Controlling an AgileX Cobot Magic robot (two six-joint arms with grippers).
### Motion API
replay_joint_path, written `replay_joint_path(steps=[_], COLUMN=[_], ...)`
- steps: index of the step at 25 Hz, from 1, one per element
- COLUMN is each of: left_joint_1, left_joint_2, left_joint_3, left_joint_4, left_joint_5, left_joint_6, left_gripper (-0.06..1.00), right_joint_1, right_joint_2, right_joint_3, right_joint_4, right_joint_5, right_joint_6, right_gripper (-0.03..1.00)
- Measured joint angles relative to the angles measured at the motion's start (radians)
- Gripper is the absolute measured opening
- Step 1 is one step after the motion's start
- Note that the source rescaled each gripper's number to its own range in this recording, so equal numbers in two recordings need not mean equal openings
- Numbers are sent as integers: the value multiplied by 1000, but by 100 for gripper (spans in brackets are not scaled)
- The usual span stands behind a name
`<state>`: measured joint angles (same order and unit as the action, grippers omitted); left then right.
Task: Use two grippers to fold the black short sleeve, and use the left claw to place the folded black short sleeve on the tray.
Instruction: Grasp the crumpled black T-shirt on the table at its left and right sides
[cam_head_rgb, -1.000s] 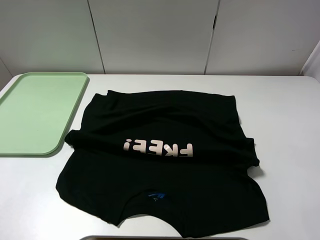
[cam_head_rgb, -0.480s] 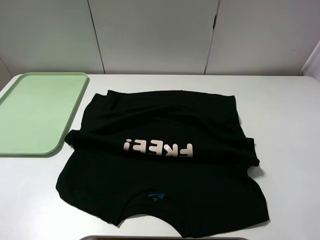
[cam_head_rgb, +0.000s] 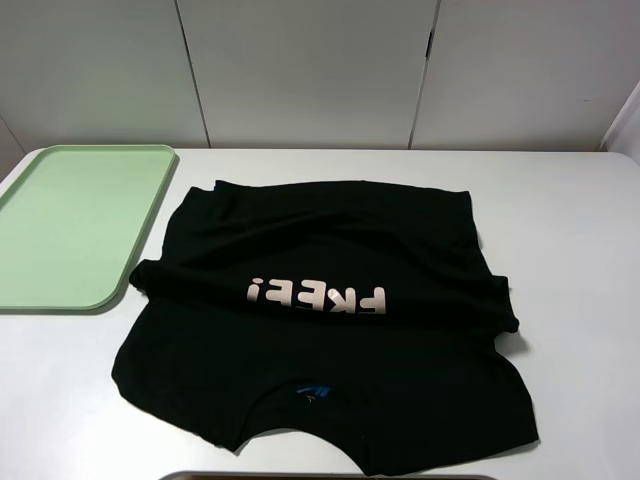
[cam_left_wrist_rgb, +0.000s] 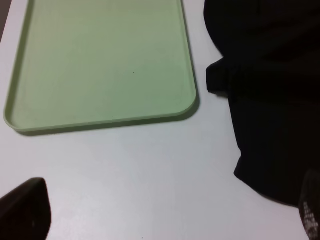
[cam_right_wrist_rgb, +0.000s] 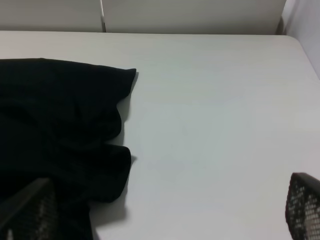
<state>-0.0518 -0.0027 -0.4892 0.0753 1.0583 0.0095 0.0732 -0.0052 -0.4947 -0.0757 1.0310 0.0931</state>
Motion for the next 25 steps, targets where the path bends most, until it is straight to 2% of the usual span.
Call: replay_joint_path(steps=[19,25], left_joint_1=[0,0], left_joint_2=[0,78], left_joint_3=[-1,-116], left_joint_4=[3,2], left_joint_5=[0,20], left_joint_6=[0,9], left_gripper=[99,99], right_joint_1=[0,0], right_joint_2=[0,95], right_joint_3=[-2,-103], right_joint_4=[2,8], right_joint_5=[1,6], right_joint_6=[0,0], right_gripper=[100,100])
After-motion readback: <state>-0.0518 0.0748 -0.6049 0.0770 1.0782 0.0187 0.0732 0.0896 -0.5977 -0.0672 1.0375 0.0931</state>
